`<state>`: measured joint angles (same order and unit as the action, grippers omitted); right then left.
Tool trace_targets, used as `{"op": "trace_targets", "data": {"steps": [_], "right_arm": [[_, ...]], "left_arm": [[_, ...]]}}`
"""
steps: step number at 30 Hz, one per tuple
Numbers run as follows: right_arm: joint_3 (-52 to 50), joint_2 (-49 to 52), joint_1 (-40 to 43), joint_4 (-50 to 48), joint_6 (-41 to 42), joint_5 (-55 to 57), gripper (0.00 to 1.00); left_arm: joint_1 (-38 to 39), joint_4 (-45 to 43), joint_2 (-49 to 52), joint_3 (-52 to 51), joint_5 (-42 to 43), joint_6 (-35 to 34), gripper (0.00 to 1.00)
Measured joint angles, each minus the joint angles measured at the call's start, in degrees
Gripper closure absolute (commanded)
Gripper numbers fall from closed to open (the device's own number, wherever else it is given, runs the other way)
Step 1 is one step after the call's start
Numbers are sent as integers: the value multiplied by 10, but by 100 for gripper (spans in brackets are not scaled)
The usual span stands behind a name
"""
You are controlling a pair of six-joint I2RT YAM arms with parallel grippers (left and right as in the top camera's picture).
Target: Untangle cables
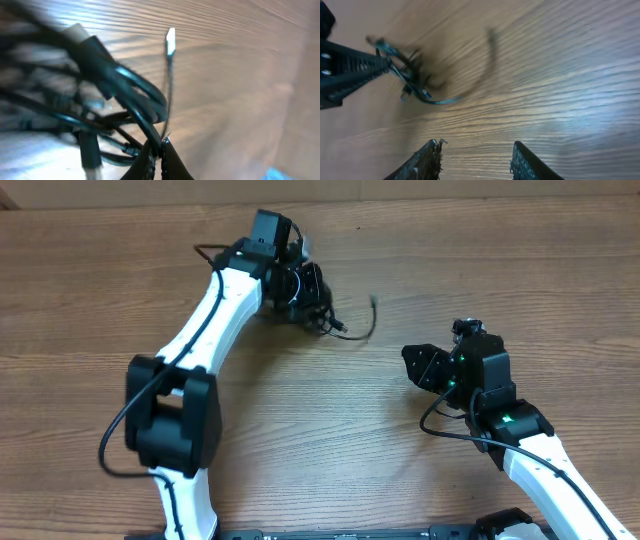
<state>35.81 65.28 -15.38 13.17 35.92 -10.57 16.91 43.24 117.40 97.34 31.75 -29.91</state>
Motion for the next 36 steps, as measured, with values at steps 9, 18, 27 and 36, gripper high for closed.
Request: {"op": "trace_targets", "data": {"steps": [9, 18, 27, 36], "right_arm": [[0, 0, 0, -62, 4, -113, 45], [0, 0, 0, -89, 10, -125, 44], [0, 1, 0, -97, 97, -110, 35], [0, 38, 0, -106, 166, -122, 22]], "left_arm": [[-1, 5, -89, 2, 153, 103, 96], [-2, 34, -109, 6, 184, 128, 96], [-5, 35, -109, 6, 188, 134, 96], [-12, 8, -109, 21, 188, 107, 96]]}}
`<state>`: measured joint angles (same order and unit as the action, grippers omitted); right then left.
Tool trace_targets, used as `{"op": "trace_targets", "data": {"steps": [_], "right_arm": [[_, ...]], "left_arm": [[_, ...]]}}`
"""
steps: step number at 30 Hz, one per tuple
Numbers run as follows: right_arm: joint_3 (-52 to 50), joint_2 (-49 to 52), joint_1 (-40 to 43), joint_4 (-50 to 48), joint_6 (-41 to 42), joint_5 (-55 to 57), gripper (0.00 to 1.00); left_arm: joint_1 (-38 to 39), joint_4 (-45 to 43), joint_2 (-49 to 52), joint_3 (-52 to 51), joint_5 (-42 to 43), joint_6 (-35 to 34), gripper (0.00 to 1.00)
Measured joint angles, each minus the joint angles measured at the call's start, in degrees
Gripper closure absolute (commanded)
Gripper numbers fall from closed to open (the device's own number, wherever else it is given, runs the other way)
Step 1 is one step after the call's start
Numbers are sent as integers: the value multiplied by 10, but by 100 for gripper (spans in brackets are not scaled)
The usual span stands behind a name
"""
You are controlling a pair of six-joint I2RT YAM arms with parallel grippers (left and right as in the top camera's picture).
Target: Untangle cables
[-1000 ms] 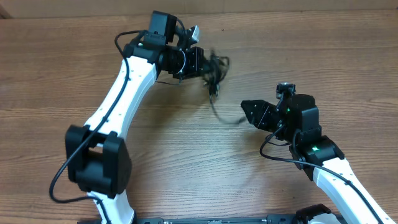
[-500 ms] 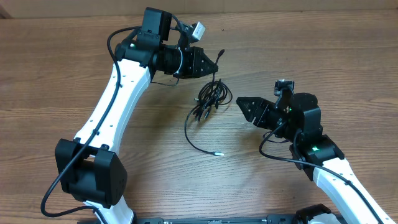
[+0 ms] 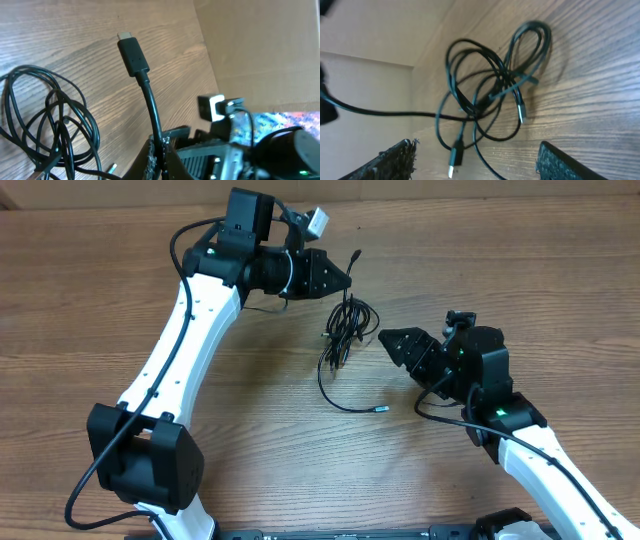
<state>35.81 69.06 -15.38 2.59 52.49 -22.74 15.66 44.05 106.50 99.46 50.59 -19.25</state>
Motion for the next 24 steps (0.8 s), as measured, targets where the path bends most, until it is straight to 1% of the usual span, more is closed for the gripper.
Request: {"op": "trace_targets", "data": {"steps": [3, 7, 9, 13, 18, 20, 21, 22, 24], "right_arm": [[0, 6, 0, -8, 5, -4, 22], [0, 31, 0, -60, 10, -1, 22], [0, 54, 0, -100, 11, 1, 22], [0, 105, -9, -168, 15, 5, 22], [0, 164, -34, -226, 9, 6, 20], [0, 175, -42, -229, 2, 12, 17], [0, 177, -47, -229, -1, 21, 16], [0, 177, -50, -229, -3, 28, 13], [0, 177, -58, -231, -9, 50, 12]], "left_arm": [[-4, -3, 0, 13, 0, -17, 96], [-7, -3, 0, 16, 2, -40, 96], [-7, -3, 0, 16, 2, -47, 91], [-7, -4, 0, 16, -5, -55, 87], [-8, 6, 0, 18, -45, -60, 87], [-11, 23, 0, 19, -80, -61, 87], [-12, 38, 0, 19, -110, -62, 86], [-12, 47, 0, 19, -130, -62, 75], [-15, 69, 0, 20, -194, -61, 69]]}}
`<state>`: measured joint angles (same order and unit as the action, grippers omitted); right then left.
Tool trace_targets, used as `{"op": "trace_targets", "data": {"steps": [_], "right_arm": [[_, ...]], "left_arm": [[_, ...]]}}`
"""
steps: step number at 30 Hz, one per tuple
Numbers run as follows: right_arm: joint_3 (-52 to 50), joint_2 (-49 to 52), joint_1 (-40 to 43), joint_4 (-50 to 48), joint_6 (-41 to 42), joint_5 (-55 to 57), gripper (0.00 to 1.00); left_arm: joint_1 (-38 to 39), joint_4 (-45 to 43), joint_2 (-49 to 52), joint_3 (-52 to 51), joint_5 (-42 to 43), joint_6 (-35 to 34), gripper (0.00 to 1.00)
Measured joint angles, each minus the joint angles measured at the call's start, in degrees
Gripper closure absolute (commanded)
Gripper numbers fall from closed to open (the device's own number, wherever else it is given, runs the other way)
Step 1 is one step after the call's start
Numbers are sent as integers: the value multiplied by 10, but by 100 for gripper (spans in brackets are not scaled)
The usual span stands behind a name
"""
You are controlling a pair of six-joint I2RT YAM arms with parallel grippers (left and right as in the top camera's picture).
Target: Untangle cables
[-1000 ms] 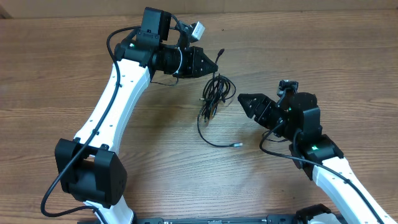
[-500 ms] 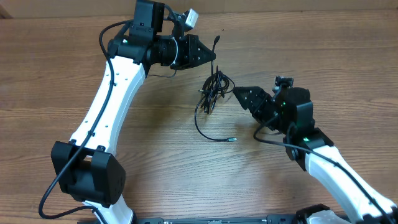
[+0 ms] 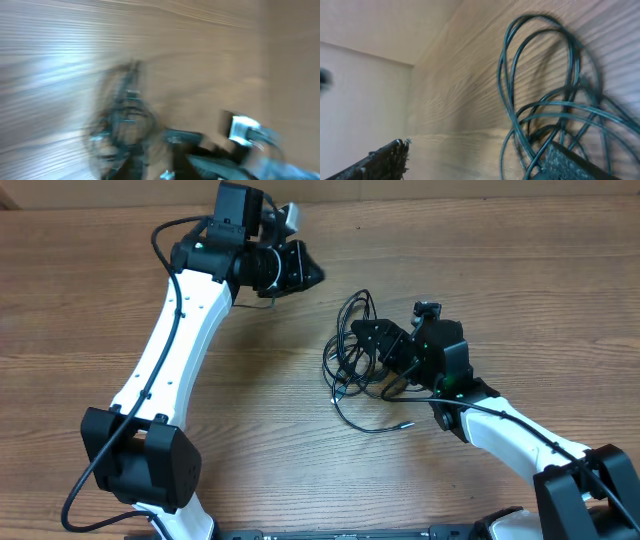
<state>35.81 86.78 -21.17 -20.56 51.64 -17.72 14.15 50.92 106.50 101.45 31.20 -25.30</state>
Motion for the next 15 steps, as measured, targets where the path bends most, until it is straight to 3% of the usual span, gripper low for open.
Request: {"op": "trace_targets", "data": {"steps": [1, 2, 6, 15], "right_arm": [[0, 0, -5, 0, -7, 16, 12], [0, 0, -10, 0, -16, 31, 11], [0, 0, -22, -2, -54, 92, 10], [72, 1, -13, 114, -121, 142, 11]], "left_arm": [[-1, 15, 0, 1, -39, -3, 59], [-2, 27, 0, 1, -76, -3, 38], [-4, 60, 0, 1, -219, -5, 2], [-7, 57, 0, 1, -300, -5, 1]]}}
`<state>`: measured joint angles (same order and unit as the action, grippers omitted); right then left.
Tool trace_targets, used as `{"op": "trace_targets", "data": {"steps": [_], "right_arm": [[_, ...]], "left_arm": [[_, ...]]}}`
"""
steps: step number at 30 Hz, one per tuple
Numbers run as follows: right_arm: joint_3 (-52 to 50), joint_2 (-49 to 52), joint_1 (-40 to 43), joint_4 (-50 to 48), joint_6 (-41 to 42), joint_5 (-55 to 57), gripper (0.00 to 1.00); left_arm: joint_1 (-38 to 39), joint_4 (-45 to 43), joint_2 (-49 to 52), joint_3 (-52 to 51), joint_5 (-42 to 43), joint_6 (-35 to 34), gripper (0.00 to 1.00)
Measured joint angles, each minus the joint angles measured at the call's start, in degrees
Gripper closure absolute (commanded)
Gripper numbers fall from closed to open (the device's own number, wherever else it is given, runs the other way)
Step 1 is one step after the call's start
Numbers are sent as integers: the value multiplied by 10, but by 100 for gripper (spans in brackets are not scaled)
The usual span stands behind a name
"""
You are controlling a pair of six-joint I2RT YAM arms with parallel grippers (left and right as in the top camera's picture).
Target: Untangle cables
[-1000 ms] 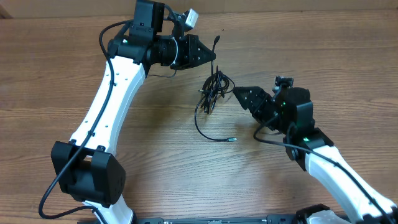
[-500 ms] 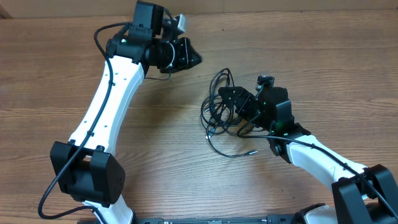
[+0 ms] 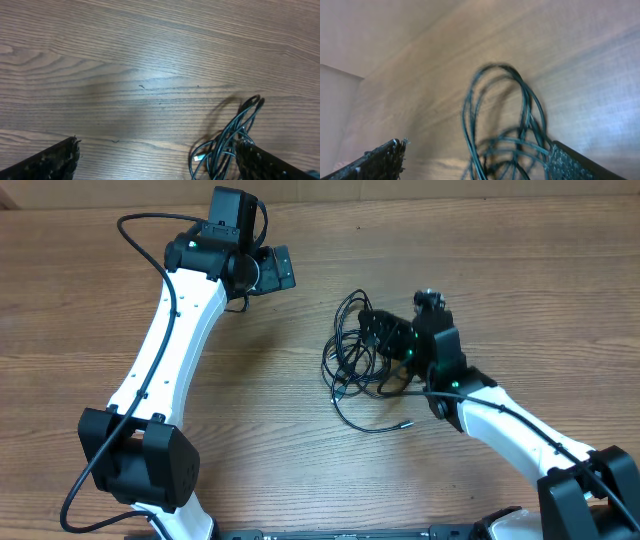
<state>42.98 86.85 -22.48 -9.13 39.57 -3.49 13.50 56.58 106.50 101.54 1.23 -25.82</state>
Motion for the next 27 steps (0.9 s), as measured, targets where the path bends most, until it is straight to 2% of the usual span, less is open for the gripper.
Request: {"op": "trace_targets", "data": {"steps": [6, 12, 15, 21, 27], "right_arm": [[33, 5, -9, 19, -38, 3, 28], [33, 54, -17, 28, -99, 3, 28], [33, 63, -17, 24, -110, -15, 23], [35, 82, -19, -63, -129, -66, 23], [45, 185, -24, -137, -123, -84, 24]], "left_arm": [[0, -7, 1, 0, -8, -13, 0], [0, -19, 10, 0, -4, -52, 0], [2, -16, 17, 0, 5, -62, 0], [12, -12, 43, 0, 11, -67, 0], [14, -5, 59, 0, 11, -66, 0]]}}
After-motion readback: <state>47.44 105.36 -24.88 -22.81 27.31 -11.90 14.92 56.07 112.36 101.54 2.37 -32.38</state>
